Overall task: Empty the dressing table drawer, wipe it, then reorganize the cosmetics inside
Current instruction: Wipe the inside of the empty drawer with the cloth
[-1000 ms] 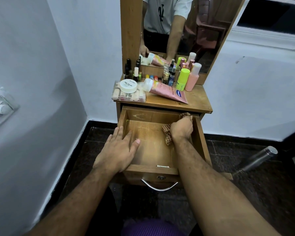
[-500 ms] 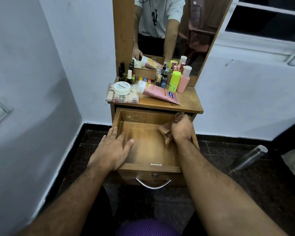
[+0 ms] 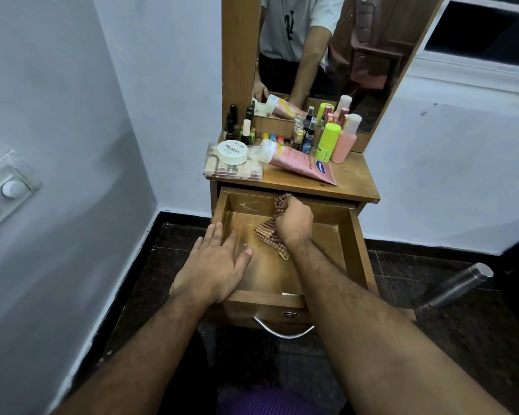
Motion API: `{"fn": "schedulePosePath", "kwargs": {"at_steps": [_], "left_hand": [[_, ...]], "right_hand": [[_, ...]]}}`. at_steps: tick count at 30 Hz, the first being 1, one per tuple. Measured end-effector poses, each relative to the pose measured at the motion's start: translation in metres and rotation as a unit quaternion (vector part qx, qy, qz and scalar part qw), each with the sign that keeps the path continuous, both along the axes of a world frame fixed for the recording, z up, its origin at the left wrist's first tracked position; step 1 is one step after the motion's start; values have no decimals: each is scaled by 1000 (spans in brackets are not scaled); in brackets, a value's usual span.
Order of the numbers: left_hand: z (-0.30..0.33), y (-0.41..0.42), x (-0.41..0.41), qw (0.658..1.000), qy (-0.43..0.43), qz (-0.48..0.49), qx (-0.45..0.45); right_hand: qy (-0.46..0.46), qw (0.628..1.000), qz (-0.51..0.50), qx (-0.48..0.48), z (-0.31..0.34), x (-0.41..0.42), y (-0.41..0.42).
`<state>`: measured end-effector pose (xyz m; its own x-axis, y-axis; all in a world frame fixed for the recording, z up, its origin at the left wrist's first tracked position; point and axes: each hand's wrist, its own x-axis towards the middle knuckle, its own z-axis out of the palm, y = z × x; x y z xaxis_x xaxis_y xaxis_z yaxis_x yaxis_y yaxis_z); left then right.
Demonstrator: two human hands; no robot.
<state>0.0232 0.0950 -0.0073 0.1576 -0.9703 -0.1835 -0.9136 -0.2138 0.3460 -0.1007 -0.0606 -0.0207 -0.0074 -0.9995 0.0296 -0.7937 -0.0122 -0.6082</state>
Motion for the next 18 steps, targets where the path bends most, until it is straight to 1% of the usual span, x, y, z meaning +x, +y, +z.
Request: {"fn": "schedulePosePath", "kwargs": {"at_steps": [4, 7, 11, 15, 18], "left_hand": [[1, 1, -1, 1000, -2, 0, -1], [3, 0, -1, 1000, 7, 2, -1], [3, 1, 0, 1000, 11, 3, -5], [4, 1, 0, 1000, 14, 20, -10], [4, 2, 0, 999, 13, 39, -18]], "right_hand": [[68, 995, 68, -28, -1, 22, 6], [141, 979, 127, -69, -3, 38, 10], [210, 954, 197, -88, -5, 49, 12], [257, 923, 275, -78, -6, 50, 15], [269, 908, 318, -40, -10, 38, 14]]}}
